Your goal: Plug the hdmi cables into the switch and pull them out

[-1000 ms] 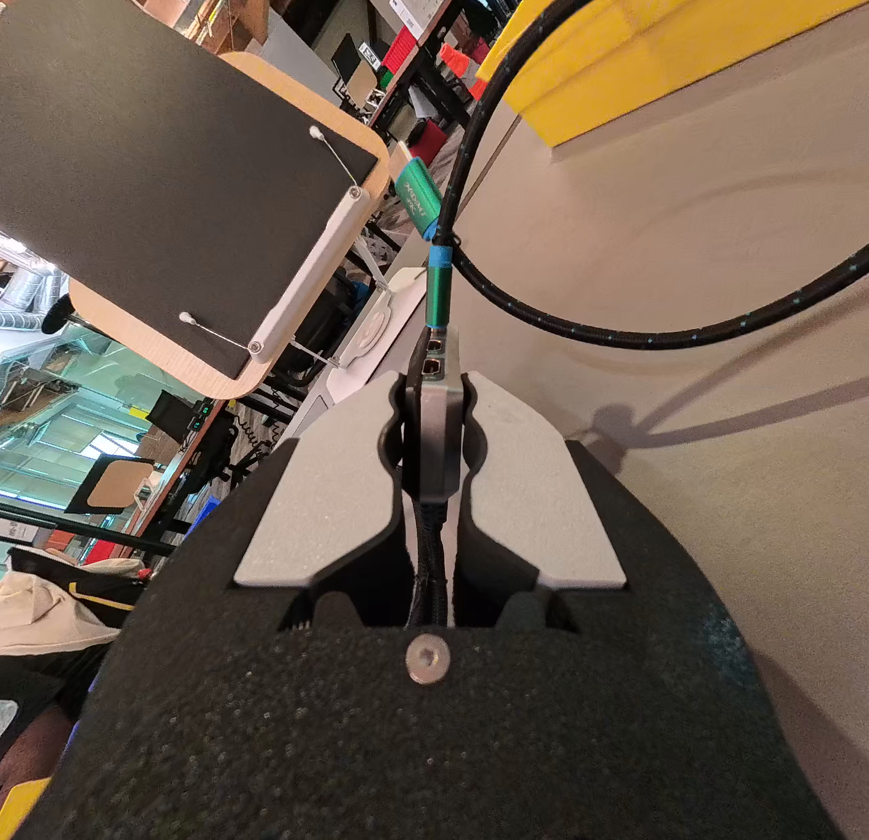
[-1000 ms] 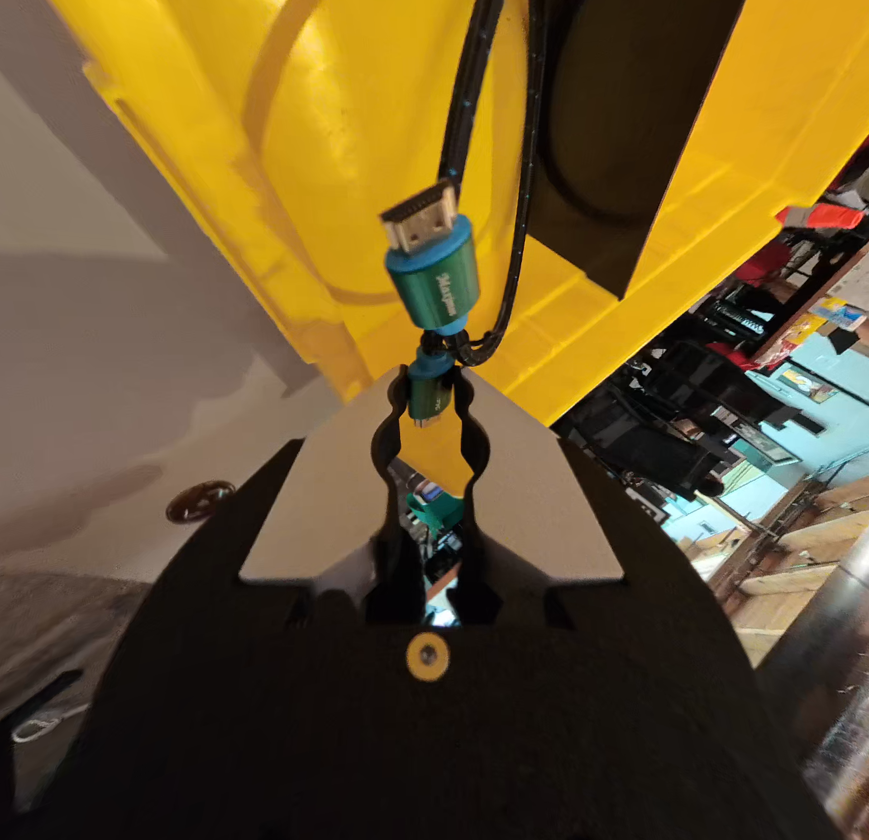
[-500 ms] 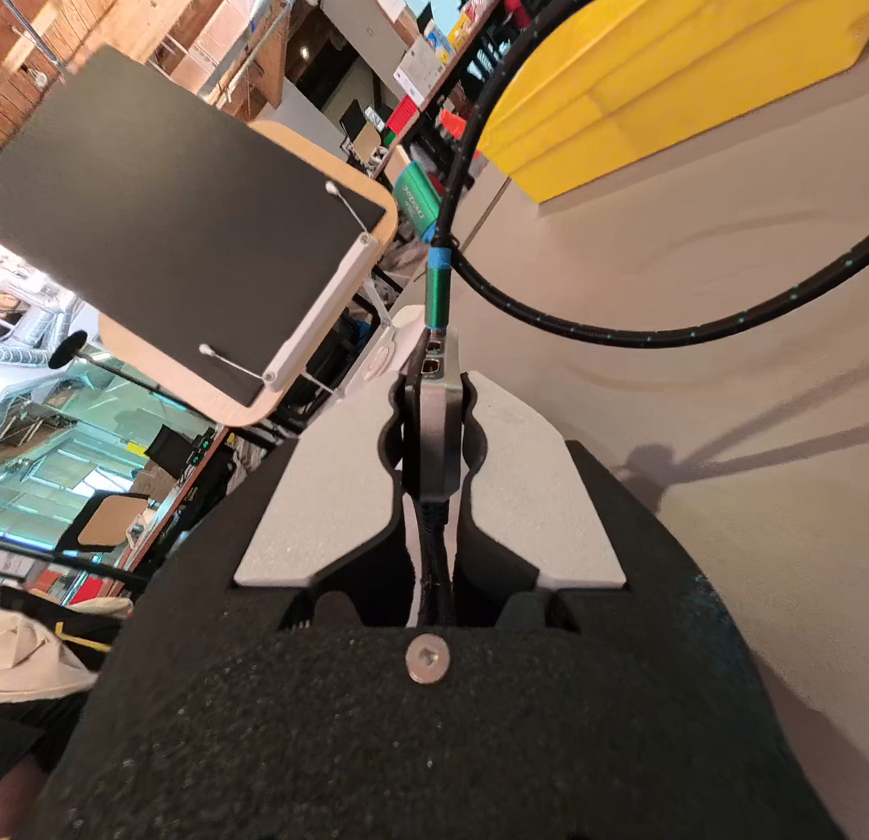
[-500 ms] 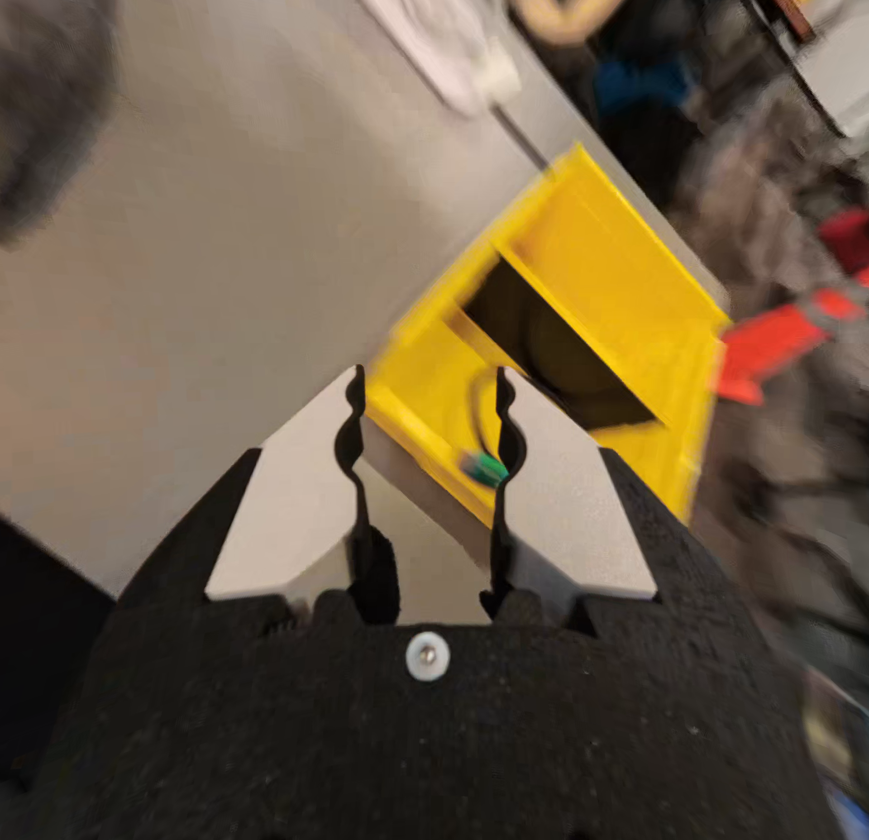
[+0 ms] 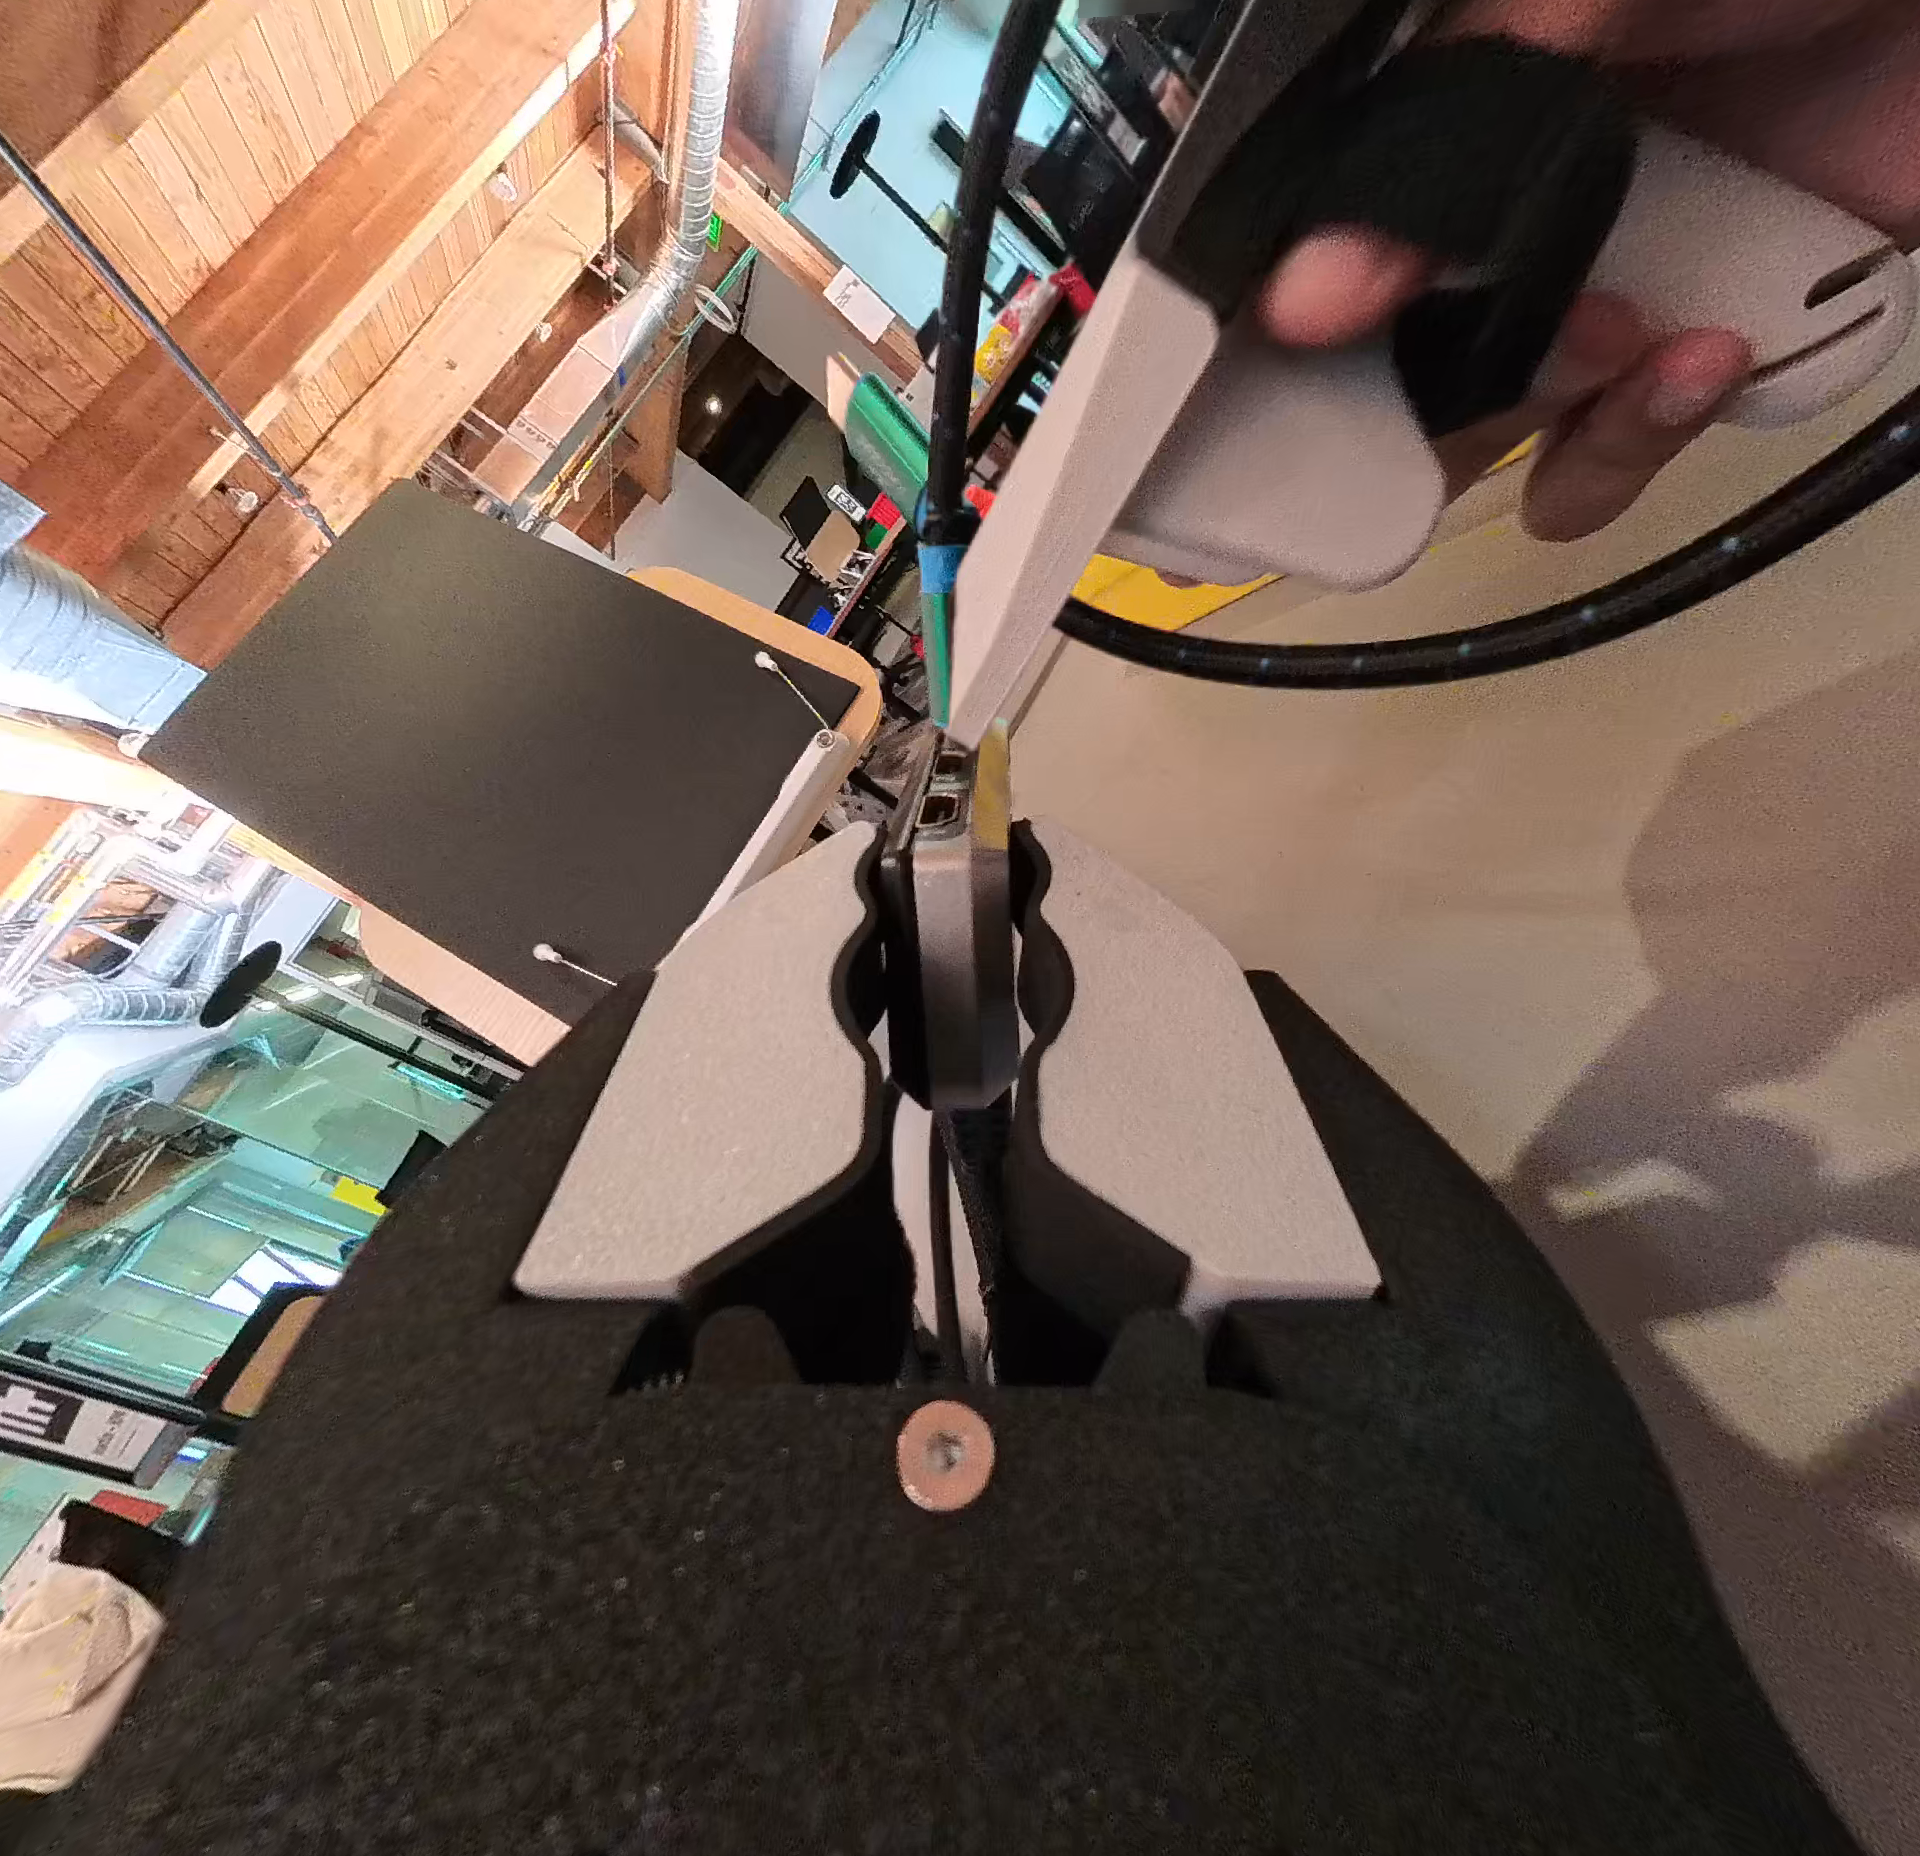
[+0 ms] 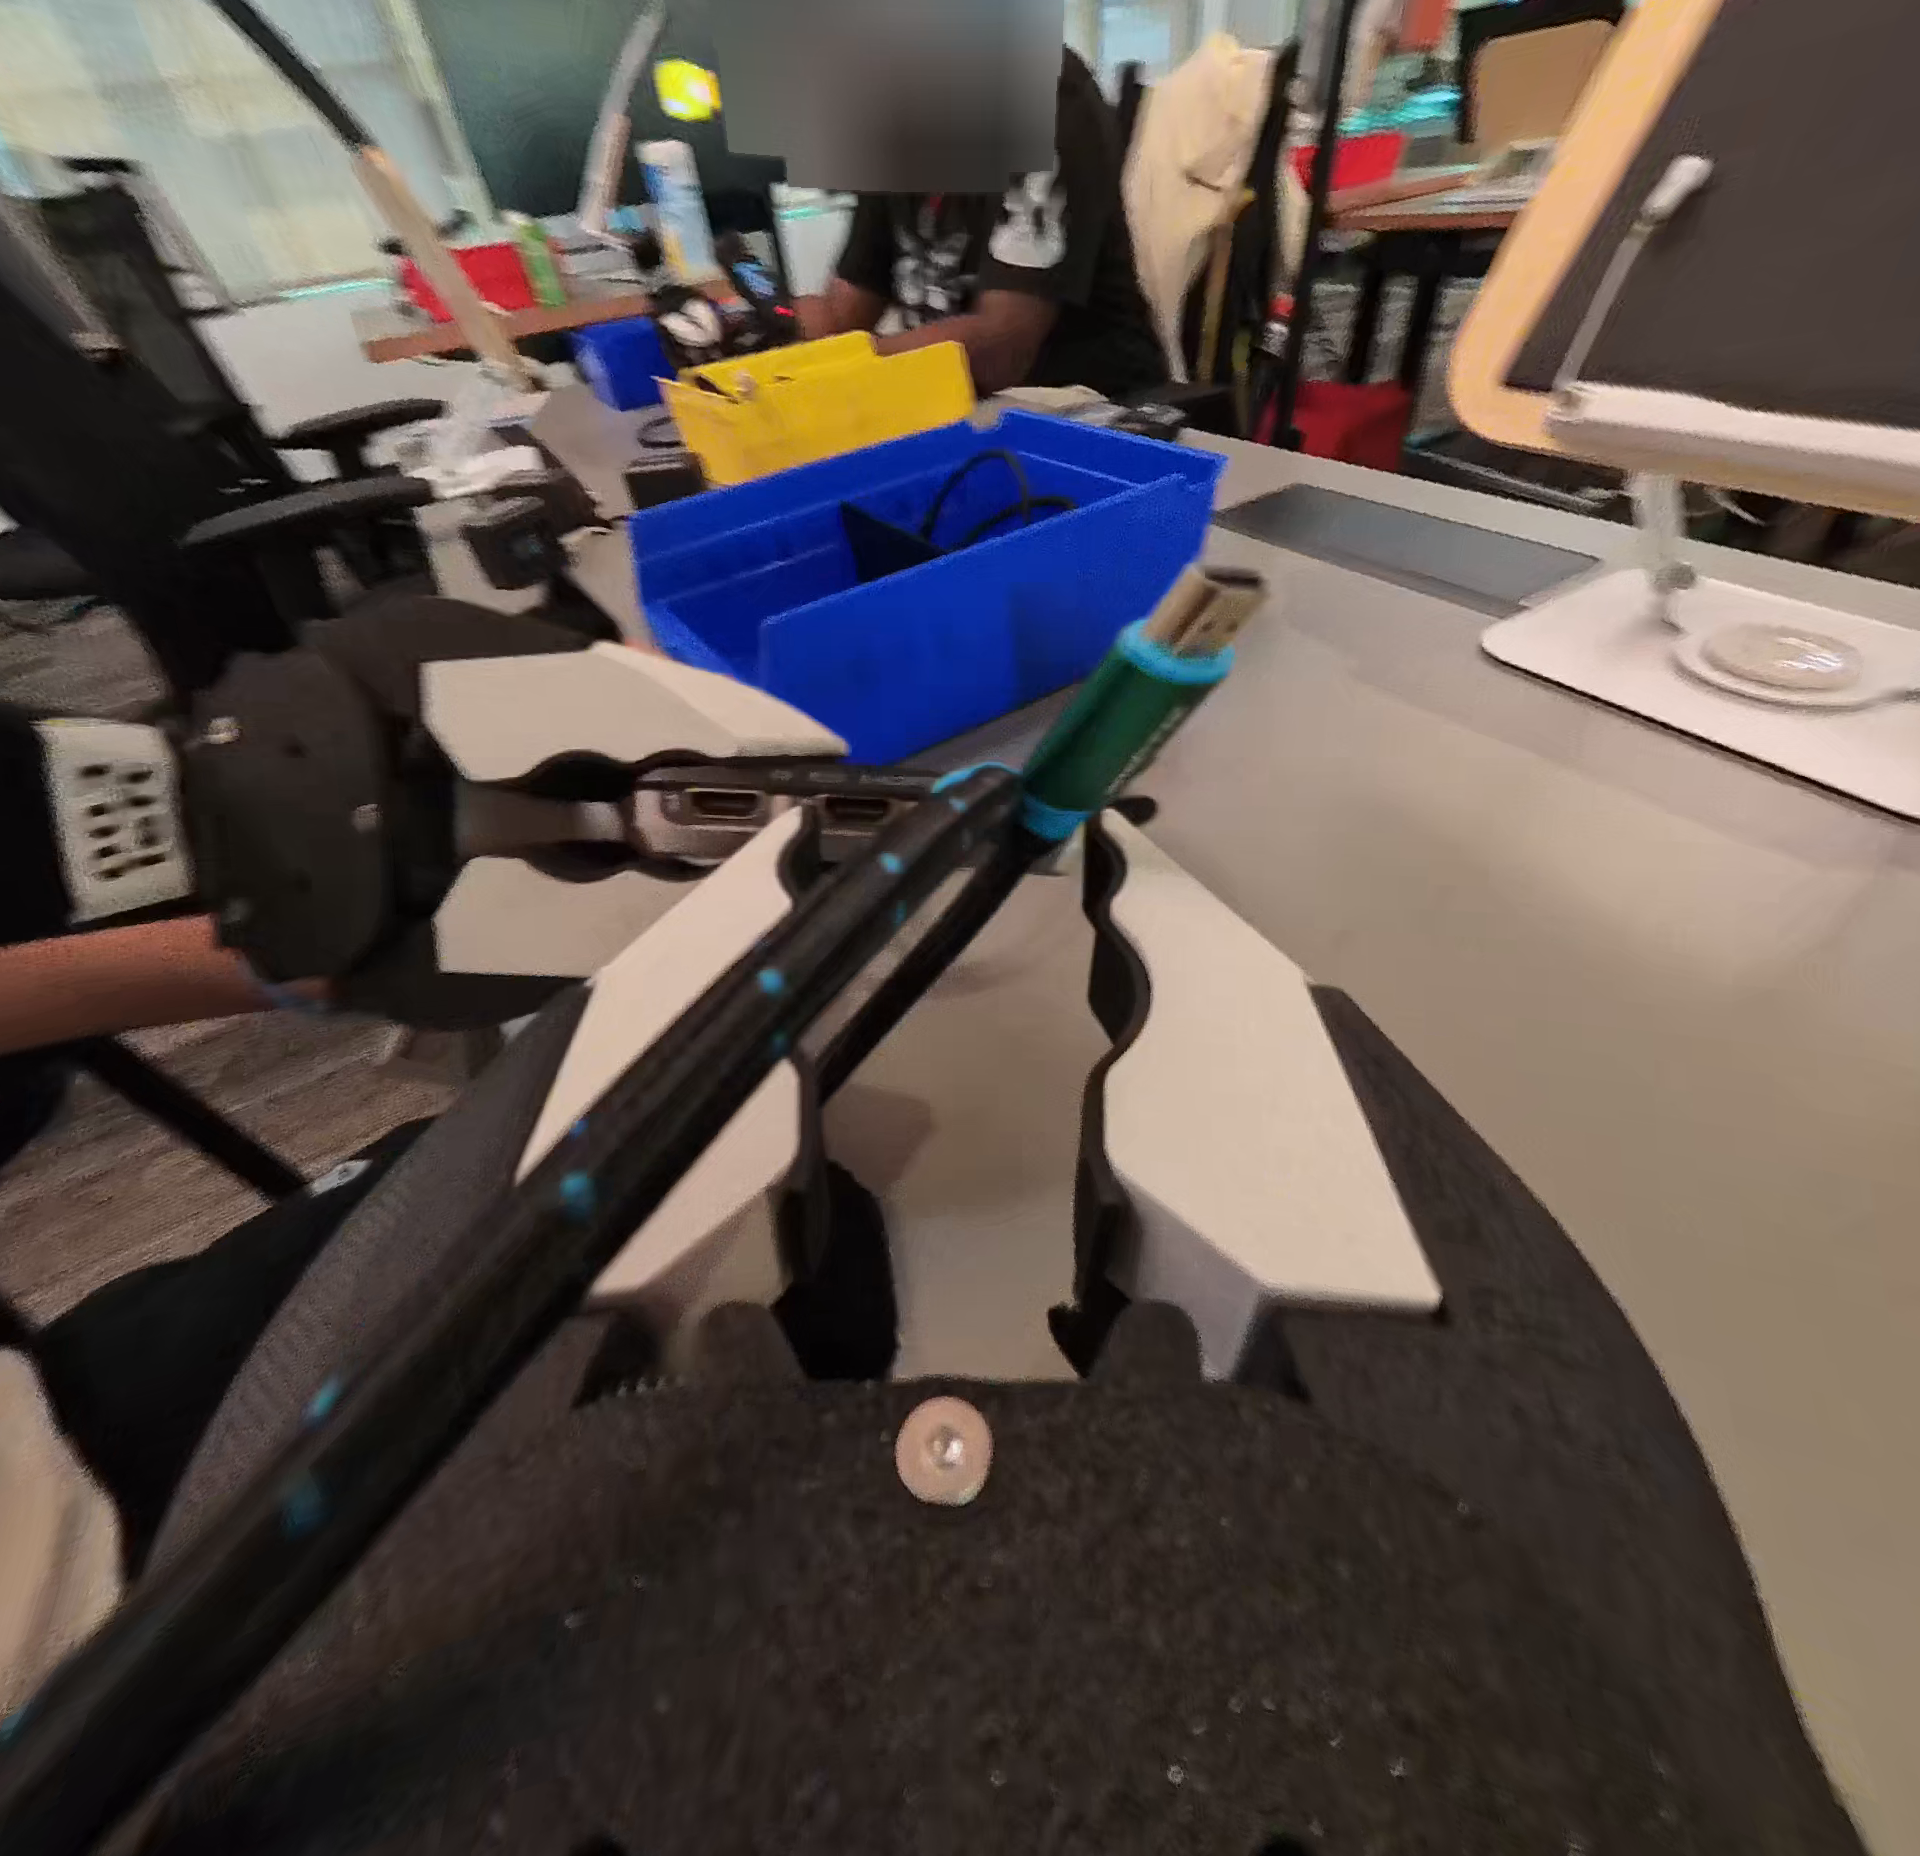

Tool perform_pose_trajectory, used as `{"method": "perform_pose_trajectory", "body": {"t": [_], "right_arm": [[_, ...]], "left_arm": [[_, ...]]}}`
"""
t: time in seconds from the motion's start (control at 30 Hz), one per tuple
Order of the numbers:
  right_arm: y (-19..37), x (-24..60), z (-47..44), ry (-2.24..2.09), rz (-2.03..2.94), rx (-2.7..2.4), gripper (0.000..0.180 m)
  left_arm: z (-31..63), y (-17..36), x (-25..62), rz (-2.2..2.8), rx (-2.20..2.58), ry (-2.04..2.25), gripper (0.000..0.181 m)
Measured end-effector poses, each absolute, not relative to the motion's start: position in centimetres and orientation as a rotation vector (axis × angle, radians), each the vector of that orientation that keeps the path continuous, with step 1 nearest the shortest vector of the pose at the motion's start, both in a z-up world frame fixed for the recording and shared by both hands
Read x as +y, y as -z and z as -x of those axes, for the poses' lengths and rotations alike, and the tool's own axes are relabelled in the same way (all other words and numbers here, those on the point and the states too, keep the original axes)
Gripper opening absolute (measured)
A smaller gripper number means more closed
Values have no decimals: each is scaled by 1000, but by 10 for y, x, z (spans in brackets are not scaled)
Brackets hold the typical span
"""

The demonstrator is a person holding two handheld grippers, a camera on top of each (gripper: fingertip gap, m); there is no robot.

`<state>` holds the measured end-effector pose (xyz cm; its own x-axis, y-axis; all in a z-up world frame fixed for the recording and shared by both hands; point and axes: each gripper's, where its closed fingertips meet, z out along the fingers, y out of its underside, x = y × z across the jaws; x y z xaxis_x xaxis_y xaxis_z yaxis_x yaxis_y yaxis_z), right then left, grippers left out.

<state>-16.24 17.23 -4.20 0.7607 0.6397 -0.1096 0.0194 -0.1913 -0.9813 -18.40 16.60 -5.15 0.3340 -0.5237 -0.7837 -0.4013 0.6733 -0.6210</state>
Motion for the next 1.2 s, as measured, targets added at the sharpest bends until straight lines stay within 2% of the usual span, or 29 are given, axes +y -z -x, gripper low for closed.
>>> {"method": "perform_pose_trajectory", "body": {"t": [0.07,0.23,0.63,0.87,0.97,1.03,1.2], "right_arm": [[46,178,154,-518,1717,-481,38],[50,178,155,-546,1715,-458,27],[32,181,150,-492,1545,-304,22],[34,186,146,-348,1532,-334,21],[35,189,144,-256,1530,-351,21],[40,192,139,-227,1541,-352,19],[50,190,133,-269,1565,-312,18]], "left_arm": [[185,54,165,884,1287,84,21],[185,59,165,888,1299,65,21],[180,58,184,1091,1236,76,22],[174,69,179,1367,1199,355,23],[177,62,171,1489,1082,614,30],[183,58,171,1572,982,768,44],[189,84,182,1772,802,950,61]]}}
